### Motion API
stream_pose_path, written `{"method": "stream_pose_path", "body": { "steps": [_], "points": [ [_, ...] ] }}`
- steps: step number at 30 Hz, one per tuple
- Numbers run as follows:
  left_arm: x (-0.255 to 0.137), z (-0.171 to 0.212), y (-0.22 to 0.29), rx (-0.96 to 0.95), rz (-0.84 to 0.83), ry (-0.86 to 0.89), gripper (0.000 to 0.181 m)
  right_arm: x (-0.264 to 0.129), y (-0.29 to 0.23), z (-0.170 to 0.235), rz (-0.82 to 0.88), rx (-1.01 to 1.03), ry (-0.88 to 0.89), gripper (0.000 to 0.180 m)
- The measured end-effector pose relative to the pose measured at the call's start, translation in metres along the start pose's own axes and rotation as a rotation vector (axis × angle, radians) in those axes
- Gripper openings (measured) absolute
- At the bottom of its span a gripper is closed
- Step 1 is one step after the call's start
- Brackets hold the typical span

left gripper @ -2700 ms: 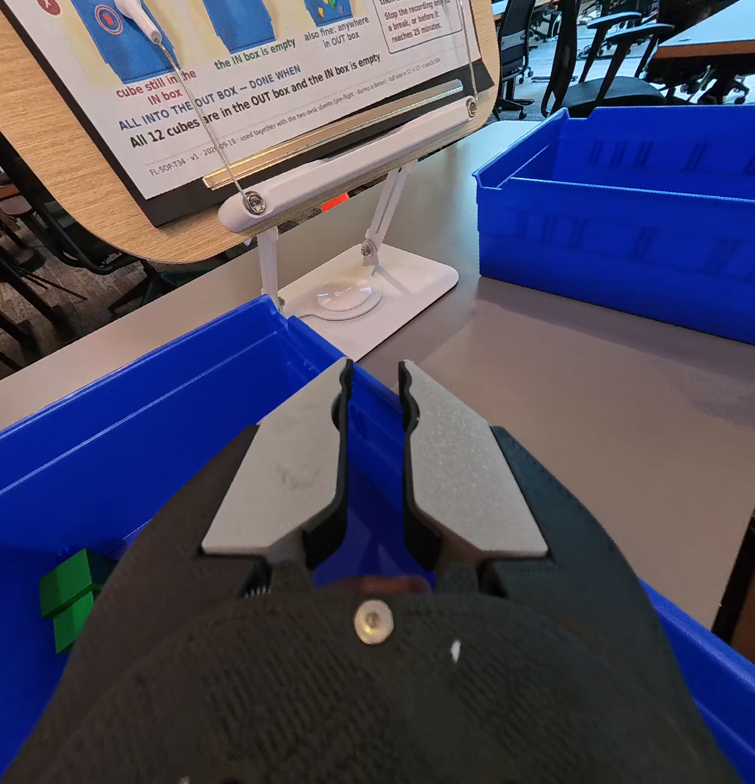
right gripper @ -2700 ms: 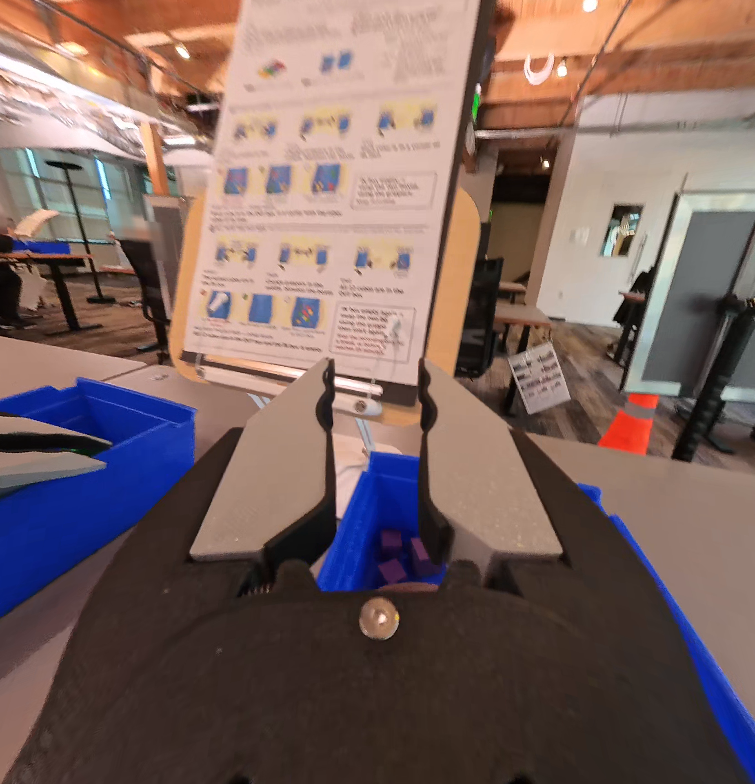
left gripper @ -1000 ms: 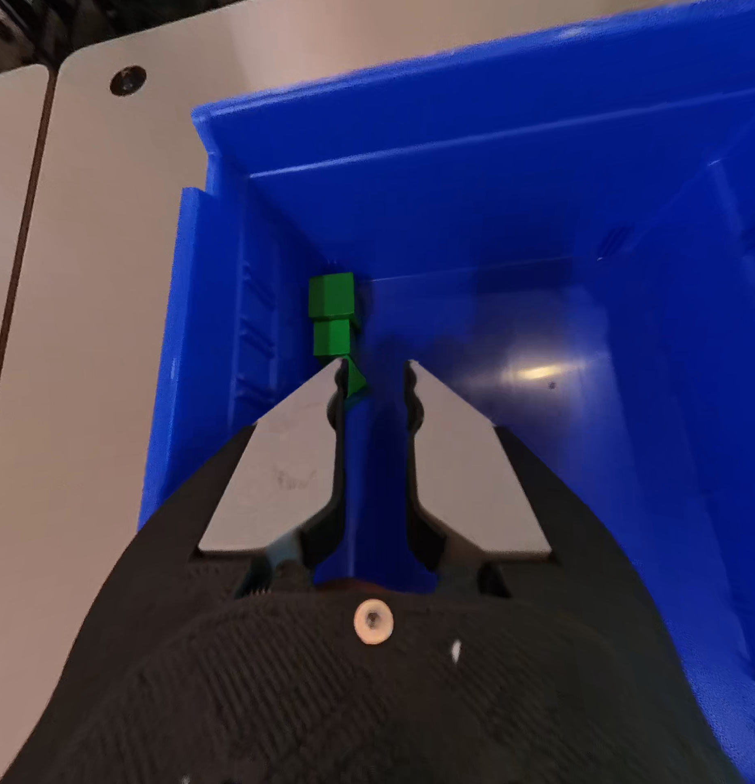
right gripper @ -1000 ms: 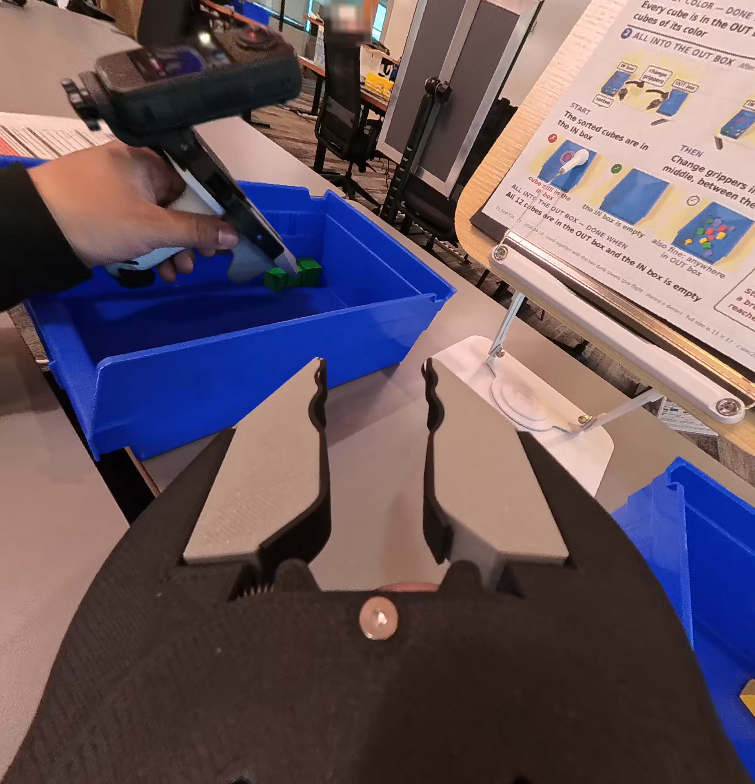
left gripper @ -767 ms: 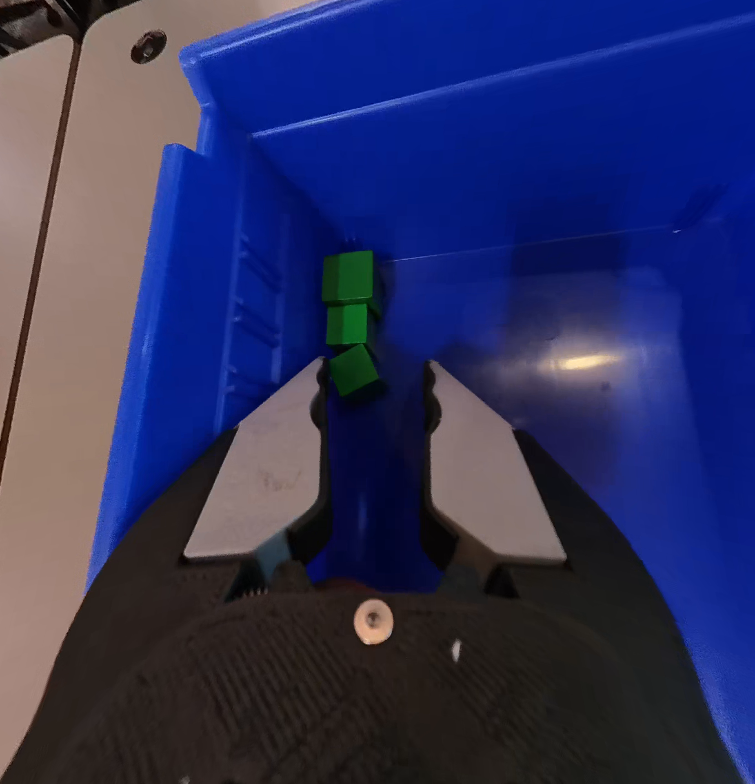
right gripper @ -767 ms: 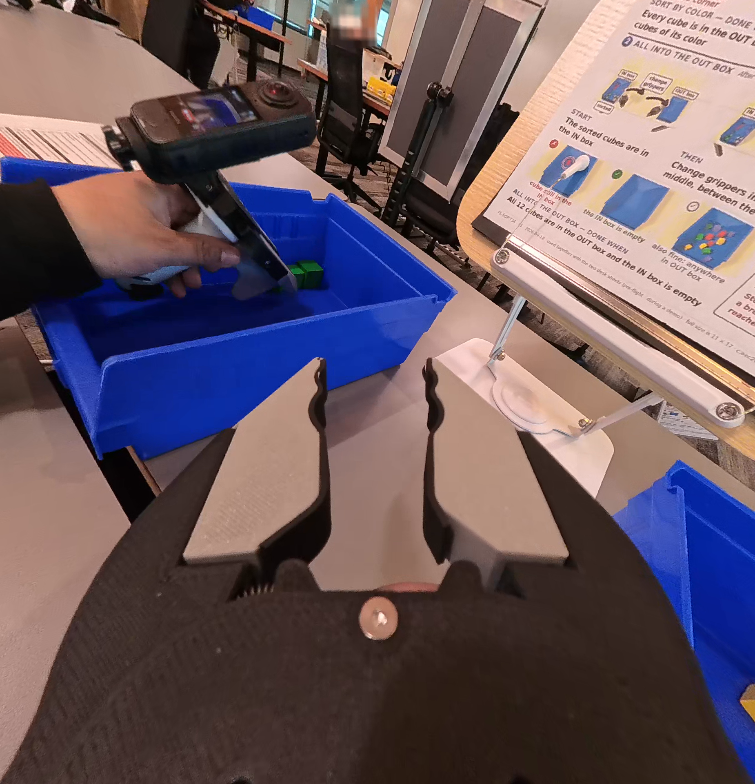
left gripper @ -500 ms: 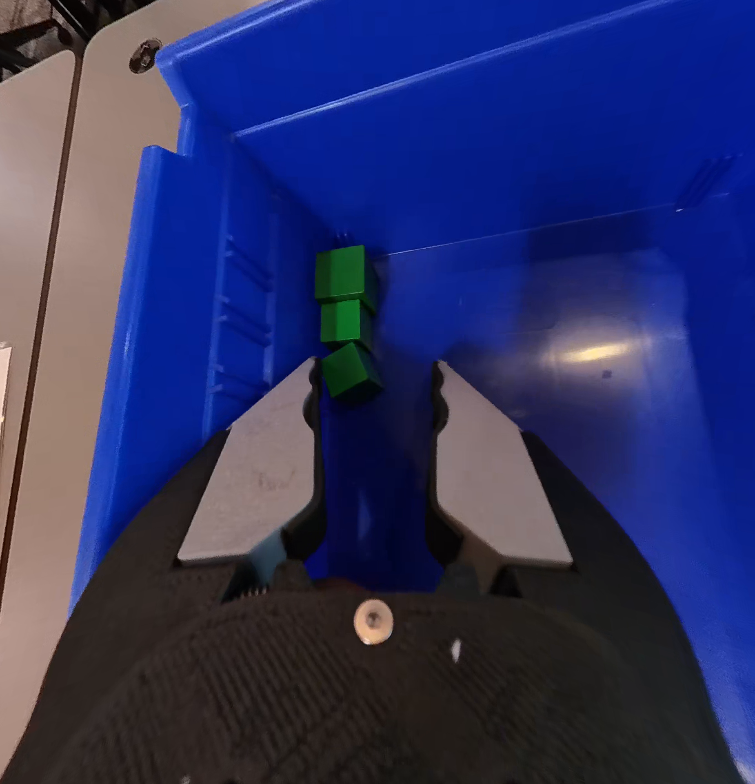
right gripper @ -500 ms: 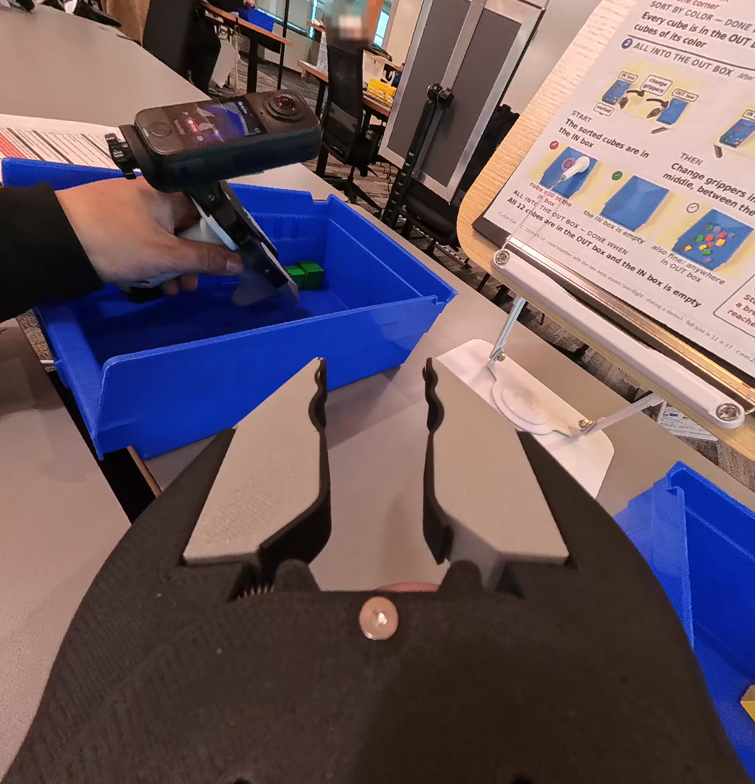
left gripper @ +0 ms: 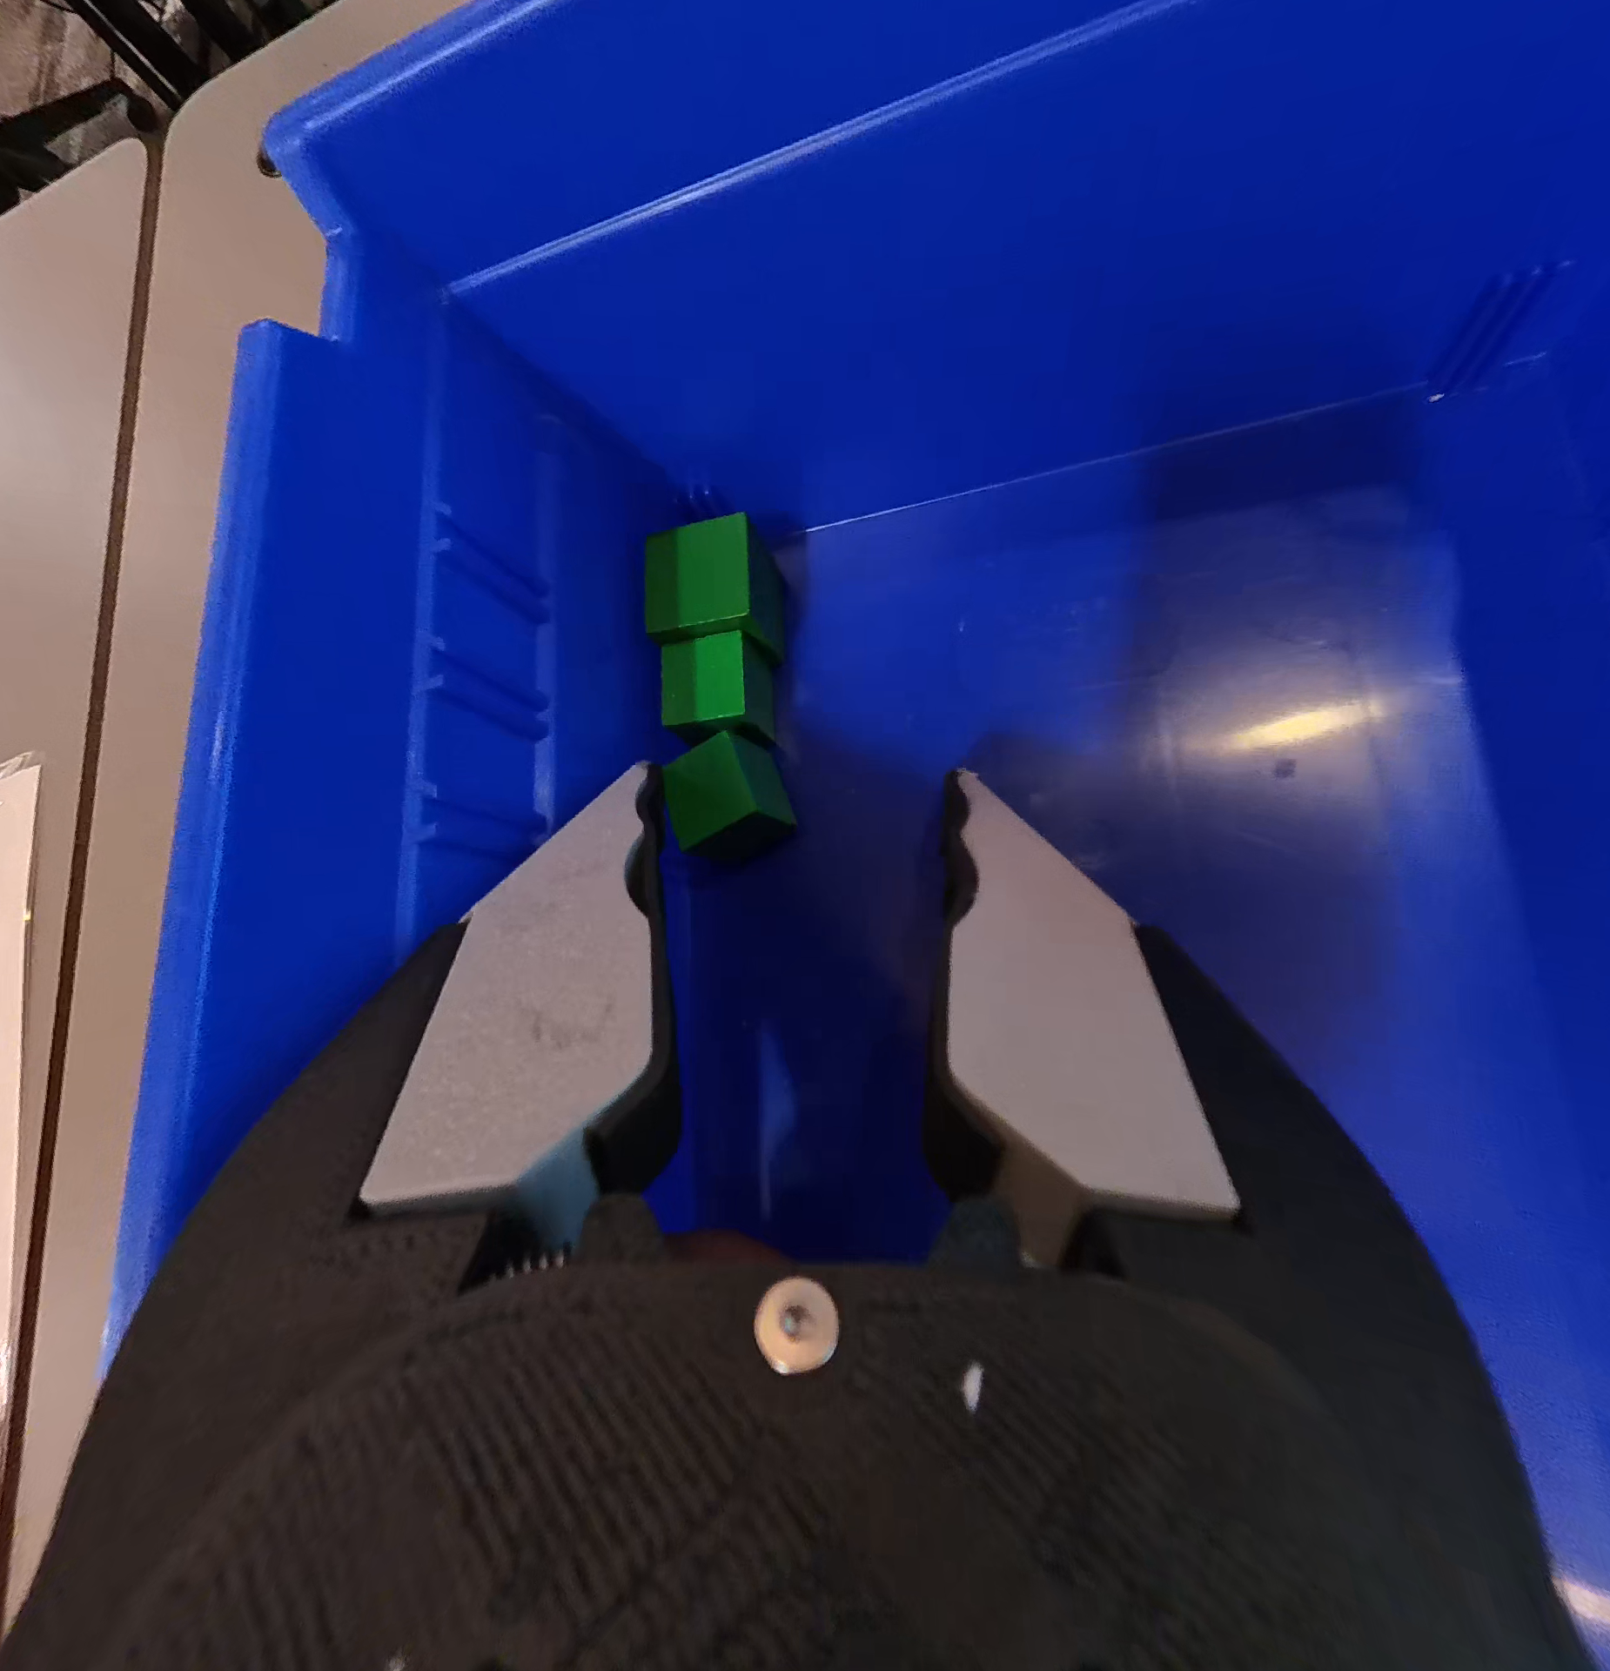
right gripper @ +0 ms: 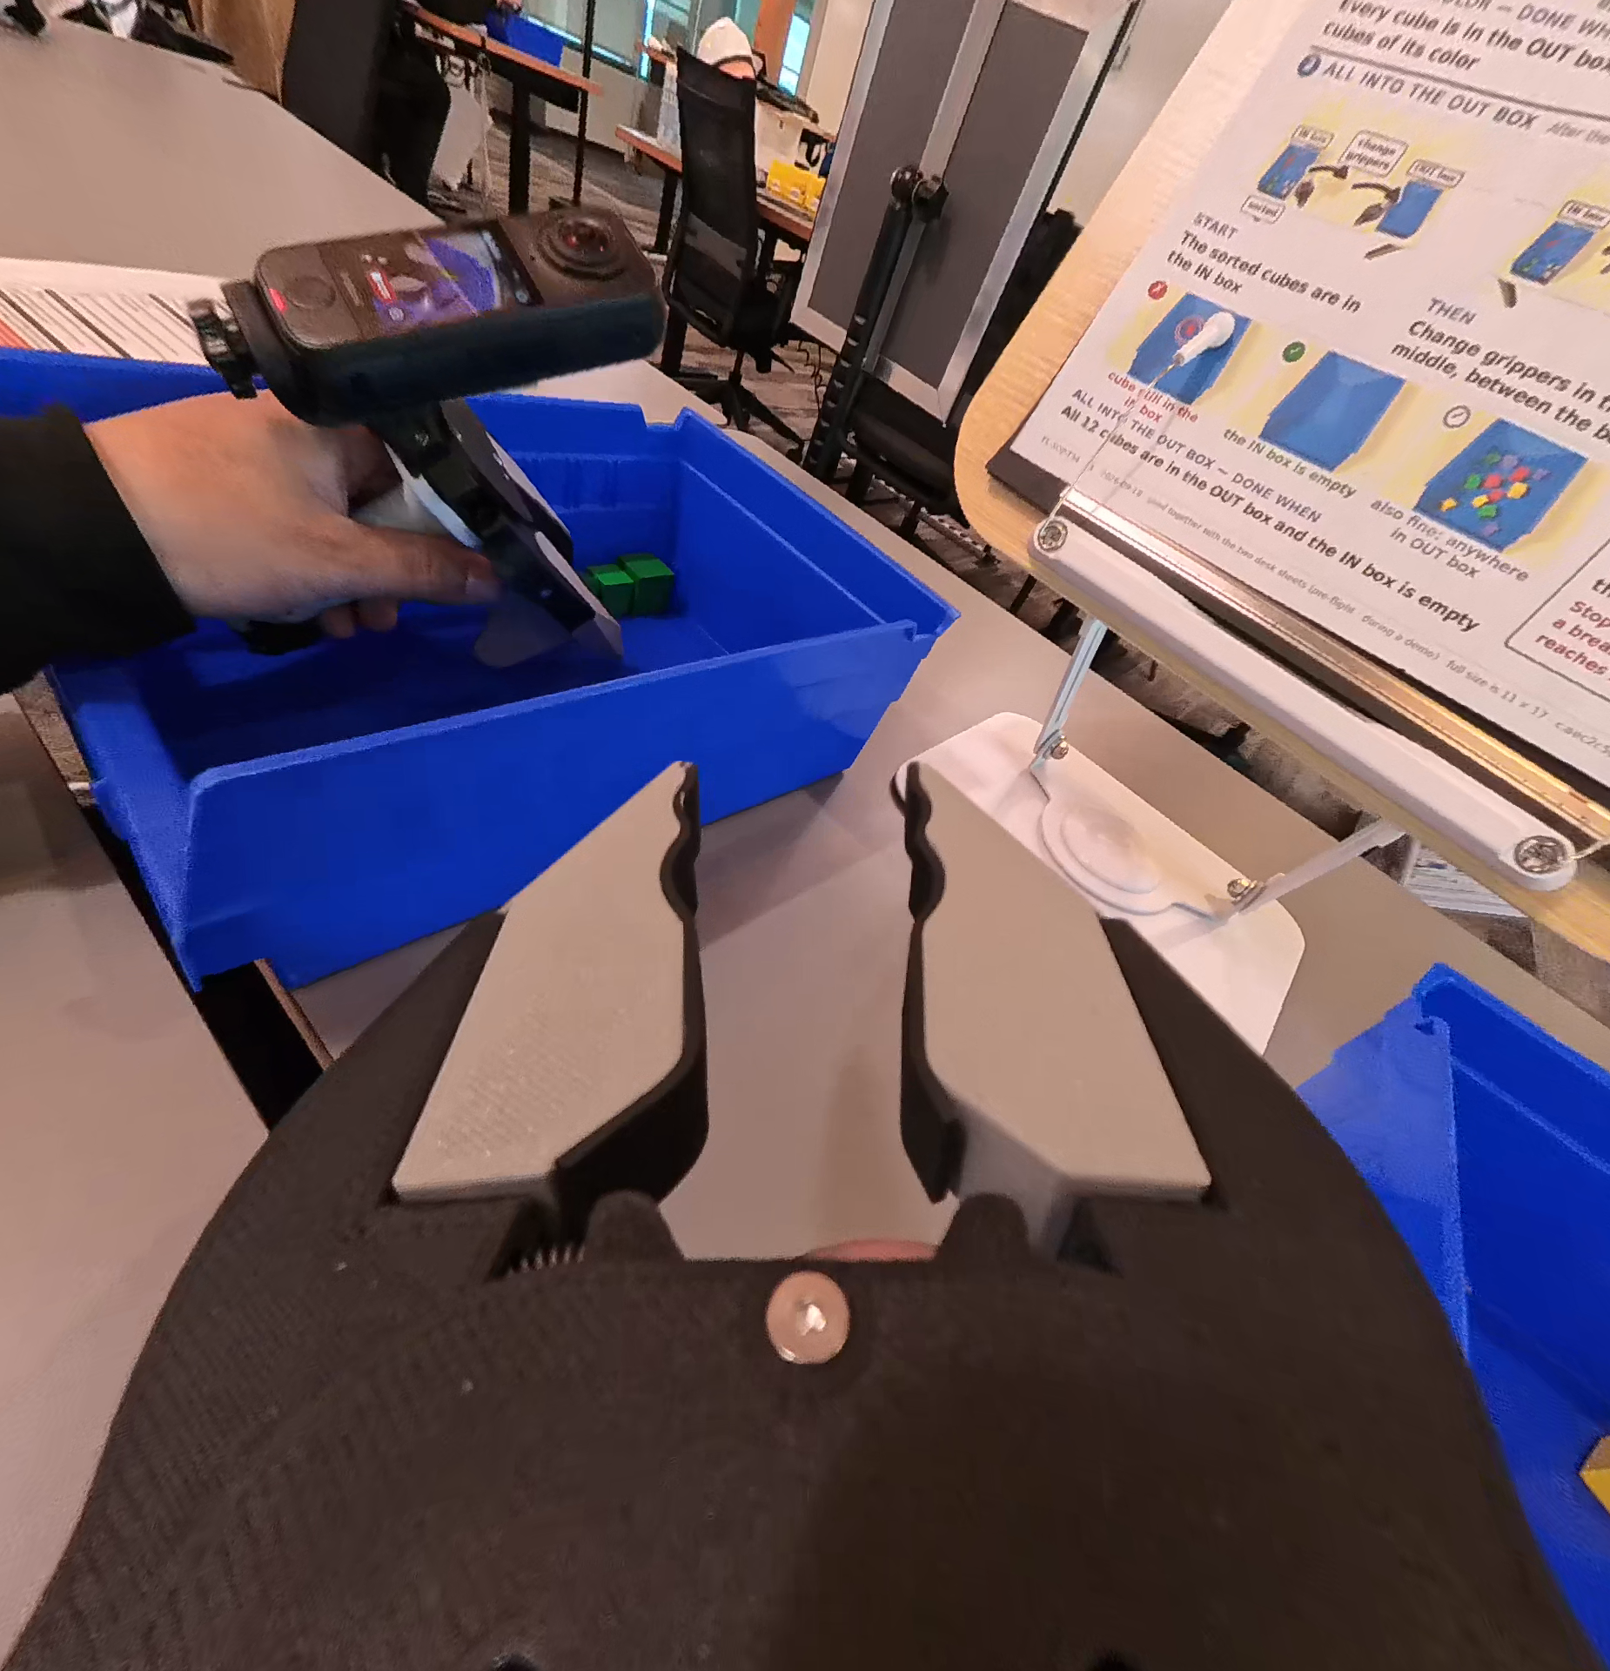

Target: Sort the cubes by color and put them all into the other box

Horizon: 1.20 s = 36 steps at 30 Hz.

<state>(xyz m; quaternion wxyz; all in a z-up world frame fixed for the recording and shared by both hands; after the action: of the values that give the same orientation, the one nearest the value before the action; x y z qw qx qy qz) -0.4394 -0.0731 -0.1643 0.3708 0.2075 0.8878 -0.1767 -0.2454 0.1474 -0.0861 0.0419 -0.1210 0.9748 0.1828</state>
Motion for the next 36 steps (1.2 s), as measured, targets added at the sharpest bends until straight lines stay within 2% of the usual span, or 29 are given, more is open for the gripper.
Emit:
{"method": "stream_pose_path", "body": {
  "steps": [11, 28, 31, 33, 36],
  "points": [
    [-0.002, 0.001, -0.002, 0.014, -0.035, -0.025, 0.051, -0.002, -0.001, -0.003, 0.001, -0.009, 0.01, 0.042],
    [-0.005, 0.0, -0.006, -0.046, 0.021, 0.008, 0.045, -0.003, 0.008, -0.003, 0.024, 0.026, 0.017, 0.041],
    [-0.011, -0.005, -0.01, -0.15, 0.126, 0.074, 0.038, -0.003, 0.009, -0.003, 0.026, 0.027, 0.016, 0.041],
    [-0.021, -0.012, -0.014, -0.223, 0.208, 0.182, 0.033, -0.003, 0.009, -0.003, 0.027, 0.025, 0.018, 0.041],
    [-0.036, -0.019, -0.021, -0.287, 0.25, 0.29, 0.035, -0.004, 0.009, -0.003, 0.029, 0.024, 0.021, 0.041]
  ]
}}
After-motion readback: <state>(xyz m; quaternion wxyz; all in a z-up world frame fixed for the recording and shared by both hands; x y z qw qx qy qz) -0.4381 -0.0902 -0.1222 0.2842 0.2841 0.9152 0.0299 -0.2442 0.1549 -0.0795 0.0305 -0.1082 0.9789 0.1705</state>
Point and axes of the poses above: each gripper's, where its closed fingertips meet, x out along the fingers, z out of its underside, y = z × x across the jaws, the point moved 9 cm from there along -x, back along the fingers, and after that the axes turned 11 degrees about z, right-handed, at the moved point
